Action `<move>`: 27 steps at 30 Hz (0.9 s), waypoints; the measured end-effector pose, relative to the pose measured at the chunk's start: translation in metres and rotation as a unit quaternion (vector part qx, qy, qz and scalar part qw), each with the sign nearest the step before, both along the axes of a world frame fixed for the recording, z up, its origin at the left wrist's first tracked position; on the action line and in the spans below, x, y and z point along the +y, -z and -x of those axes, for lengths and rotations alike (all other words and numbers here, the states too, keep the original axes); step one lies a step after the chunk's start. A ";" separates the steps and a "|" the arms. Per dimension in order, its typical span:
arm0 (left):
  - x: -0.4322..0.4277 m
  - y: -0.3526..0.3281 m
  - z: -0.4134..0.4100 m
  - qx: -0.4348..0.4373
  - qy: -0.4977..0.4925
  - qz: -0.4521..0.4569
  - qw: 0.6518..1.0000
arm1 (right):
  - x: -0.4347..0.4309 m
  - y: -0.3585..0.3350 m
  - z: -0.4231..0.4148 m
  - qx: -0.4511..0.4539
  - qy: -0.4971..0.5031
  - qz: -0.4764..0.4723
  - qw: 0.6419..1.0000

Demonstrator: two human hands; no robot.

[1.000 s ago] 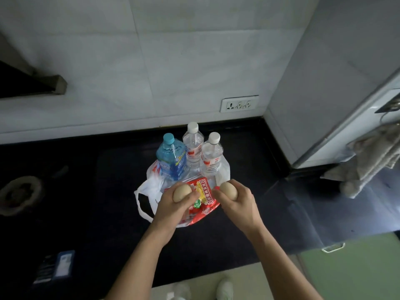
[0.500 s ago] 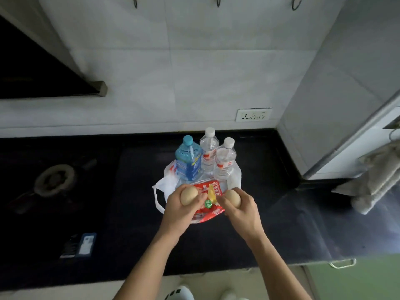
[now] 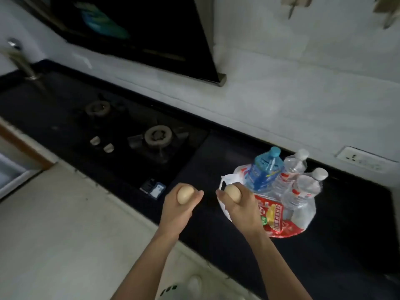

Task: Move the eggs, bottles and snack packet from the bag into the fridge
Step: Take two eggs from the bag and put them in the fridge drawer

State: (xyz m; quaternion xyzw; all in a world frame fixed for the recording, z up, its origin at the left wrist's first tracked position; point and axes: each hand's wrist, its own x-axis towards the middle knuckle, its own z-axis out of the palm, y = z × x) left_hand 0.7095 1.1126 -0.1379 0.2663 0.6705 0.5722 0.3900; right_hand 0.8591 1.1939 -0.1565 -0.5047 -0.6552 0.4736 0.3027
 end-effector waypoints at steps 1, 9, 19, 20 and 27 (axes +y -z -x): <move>-0.011 -0.001 0.001 -0.001 -0.024 0.004 1.000 | -0.003 -0.001 0.005 0.005 -0.023 0.003 1.000; -0.110 0.001 -0.001 0.031 -0.210 0.019 0.977 | -0.063 0.017 0.049 0.015 -0.193 0.050 0.980; -0.252 -0.003 -0.005 0.032 -0.431 0.050 0.900 | -0.158 0.015 0.114 -0.015 -0.411 0.050 0.910; -0.264 -0.003 -0.004 0.031 -0.452 0.051 0.890 | -0.169 0.016 0.120 -0.014 -0.425 0.046 0.904; -0.331 0.003 0.009 0.020 -0.547 0.051 0.835 | -0.239 0.020 0.166 -0.027 -0.511 0.052 0.857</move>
